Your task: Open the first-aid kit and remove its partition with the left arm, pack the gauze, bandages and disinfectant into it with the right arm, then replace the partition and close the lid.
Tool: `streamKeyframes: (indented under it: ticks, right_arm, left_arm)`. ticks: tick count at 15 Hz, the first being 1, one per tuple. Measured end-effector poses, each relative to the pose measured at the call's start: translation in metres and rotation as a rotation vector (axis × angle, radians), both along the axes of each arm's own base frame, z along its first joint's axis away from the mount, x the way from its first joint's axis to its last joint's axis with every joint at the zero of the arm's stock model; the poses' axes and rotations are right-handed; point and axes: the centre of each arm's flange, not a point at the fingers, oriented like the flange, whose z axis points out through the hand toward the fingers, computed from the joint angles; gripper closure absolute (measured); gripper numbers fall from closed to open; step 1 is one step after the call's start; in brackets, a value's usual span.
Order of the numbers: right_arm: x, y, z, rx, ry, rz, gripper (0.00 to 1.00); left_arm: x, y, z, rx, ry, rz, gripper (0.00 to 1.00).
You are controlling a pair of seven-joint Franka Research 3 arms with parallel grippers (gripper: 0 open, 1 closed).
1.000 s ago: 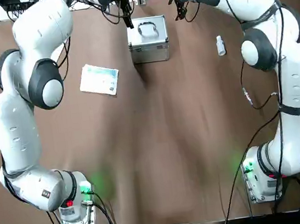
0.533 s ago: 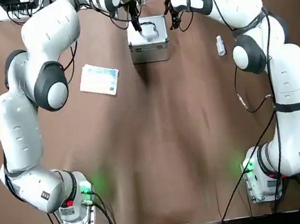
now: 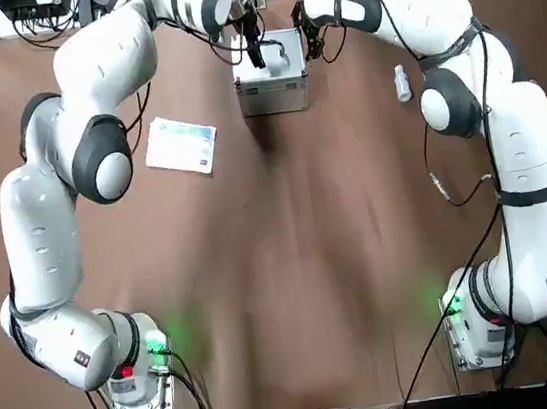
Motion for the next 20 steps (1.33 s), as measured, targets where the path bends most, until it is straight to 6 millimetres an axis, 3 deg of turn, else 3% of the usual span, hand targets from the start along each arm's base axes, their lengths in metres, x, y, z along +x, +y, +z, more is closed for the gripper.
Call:
streamKeyframes:
  ticks: [8,9,10,13,15,16,18,19,20]
  right_arm:
    - [-0.002,-0.004,-0.009,-0.021,0.019,0.063,0.05]
    - [-0.003,-0.005,-0.009,-0.022,0.018,0.069,0.05]
    - [-0.003,-0.005,-0.010,-0.024,0.021,0.081,0.06]
    - [-0.006,-0.007,-0.015,-0.032,0.052,0.095,0.07]
    - [-0.006,-0.008,-0.018,-0.027,0.065,0.091,0.07]
    - [-0.006,-0.009,-0.019,-0.009,0.074,0.078,0.07]
    - [-0.005,-0.011,-0.021,0.028,0.097,0.052,0.07]
    - [-0.005,-0.011,-0.021,0.036,0.101,0.046,0.07]
    - [-0.005,-0.011,-0.021,0.040,0.102,0.044,0.07]
  left_arm:
    - [0.000,-0.007,-0.016,0.032,-0.059,-0.058,0.01]
    - [0.001,-0.006,-0.016,0.032,-0.061,-0.060,0.06]
    - [0.002,-0.006,-0.015,0.033,-0.064,-0.060,0.26]
    - [0.006,-0.001,-0.014,0.039,-0.071,-0.054,0.54]
    - [0.008,0.000,-0.013,0.040,-0.073,-0.051,0.56]
    - [0.008,0.000,-0.013,0.039,-0.075,-0.051,0.65]
    - [0.009,0.000,-0.010,0.036,-0.079,-0.050,0.69]
    - [0.009,0.000,-0.008,0.034,-0.081,-0.050,0.77]
    - [0.009,0.000,-0.008,0.033,-0.083,-0.050,0.79]
